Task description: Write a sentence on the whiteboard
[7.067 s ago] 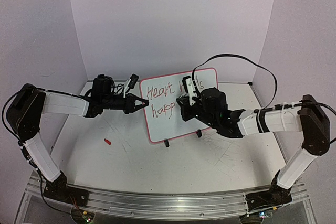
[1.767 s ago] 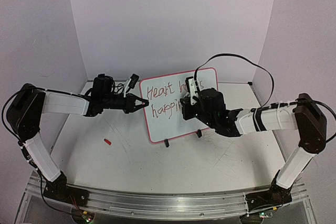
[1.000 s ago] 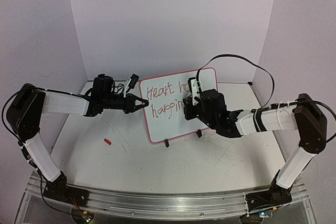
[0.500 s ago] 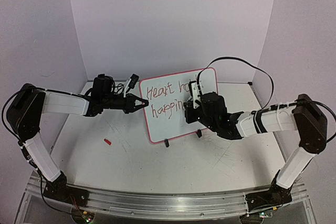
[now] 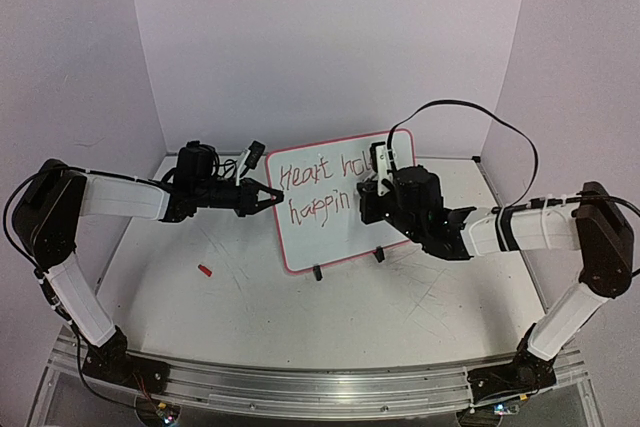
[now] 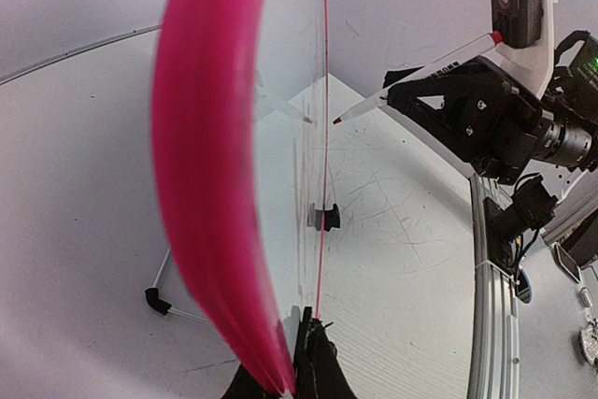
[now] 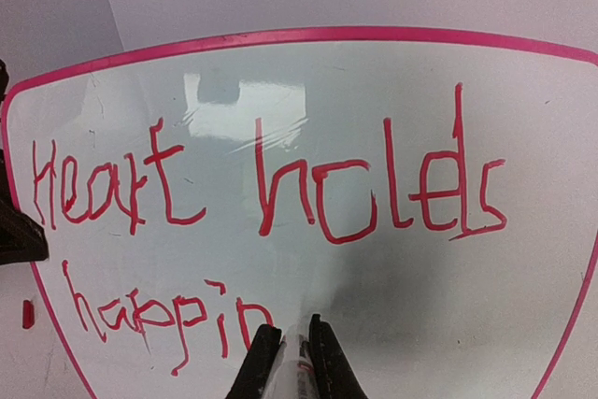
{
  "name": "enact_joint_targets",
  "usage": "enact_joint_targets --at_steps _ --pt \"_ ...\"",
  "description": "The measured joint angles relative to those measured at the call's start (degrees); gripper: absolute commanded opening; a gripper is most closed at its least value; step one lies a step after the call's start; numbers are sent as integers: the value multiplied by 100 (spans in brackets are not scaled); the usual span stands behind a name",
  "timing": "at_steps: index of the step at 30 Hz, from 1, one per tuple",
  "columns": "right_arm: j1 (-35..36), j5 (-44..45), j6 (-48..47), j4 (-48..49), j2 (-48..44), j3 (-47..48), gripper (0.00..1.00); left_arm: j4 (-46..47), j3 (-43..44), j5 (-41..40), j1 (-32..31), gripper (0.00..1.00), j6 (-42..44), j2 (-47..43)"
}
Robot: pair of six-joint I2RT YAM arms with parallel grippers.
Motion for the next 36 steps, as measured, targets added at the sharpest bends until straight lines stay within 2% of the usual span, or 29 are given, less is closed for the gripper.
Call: enact_joint_targets --at_steps 11,24,36 --pt "-2 -163 -2 11 186 0 0 -2 4 4 0 0 2 0" --pt "-1 448 -39 15 186 0 0 -4 6 2 0 0 7 1" --pt "-2 355 -116 159 186 0 0 -3 7 7 0 0 7 2"
